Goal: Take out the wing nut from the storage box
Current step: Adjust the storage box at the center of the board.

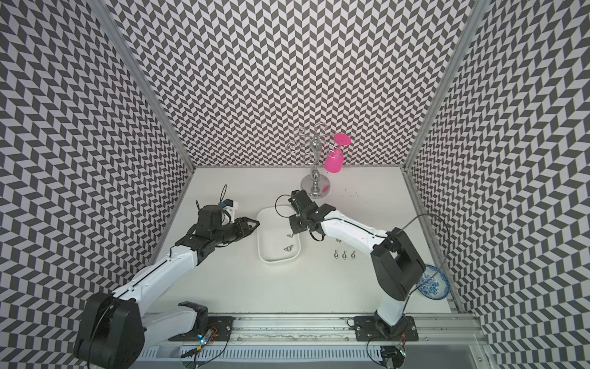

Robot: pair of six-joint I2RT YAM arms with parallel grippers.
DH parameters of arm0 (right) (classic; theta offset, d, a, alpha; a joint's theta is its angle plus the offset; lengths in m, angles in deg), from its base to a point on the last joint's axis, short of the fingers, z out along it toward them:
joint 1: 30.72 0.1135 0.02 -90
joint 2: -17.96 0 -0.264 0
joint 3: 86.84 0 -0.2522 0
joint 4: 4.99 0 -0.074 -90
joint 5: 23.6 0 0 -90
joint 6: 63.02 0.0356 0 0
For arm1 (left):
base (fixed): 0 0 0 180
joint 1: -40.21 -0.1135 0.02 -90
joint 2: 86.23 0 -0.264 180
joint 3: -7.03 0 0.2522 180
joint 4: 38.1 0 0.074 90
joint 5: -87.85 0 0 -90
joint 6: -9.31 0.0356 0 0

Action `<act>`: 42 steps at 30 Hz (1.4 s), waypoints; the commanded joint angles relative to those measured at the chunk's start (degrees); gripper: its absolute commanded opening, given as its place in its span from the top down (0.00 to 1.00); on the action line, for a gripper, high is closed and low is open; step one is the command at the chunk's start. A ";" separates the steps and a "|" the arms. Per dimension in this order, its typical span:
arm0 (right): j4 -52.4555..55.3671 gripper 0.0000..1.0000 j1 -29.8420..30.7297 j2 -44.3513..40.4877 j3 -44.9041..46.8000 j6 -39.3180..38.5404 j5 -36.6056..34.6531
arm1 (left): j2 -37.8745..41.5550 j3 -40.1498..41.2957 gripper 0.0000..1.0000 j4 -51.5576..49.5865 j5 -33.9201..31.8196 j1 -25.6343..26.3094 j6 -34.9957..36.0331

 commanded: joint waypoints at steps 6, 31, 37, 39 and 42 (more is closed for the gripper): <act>7.59 0.62 6.29 6.27 -8.87 -5.23 0.49 | 7.64 1.08 0.49 -4.96 0.45 -0.78 1.66; 15.53 1.00 -0.59 33.94 -38.49 -9.54 -9.39 | 34.19 24.03 0.80 -5.45 5.06 2.09 -19.93; 17.10 1.00 -1.05 31.86 -33.39 -6.76 -11.81 | 33.09 23.50 0.78 -4.14 5.30 2.11 -19.62; 17.65 1.00 -1.05 30.60 -31.45 -5.83 -12.63 | 32.06 23.41 0.78 -3.33 5.63 2.15 -19.35; 20.72 1.00 -1.05 29.34 -29.75 -4.41 -13.78 | 30.56 23.02 0.78 -2.32 5.84 2.11 -18.82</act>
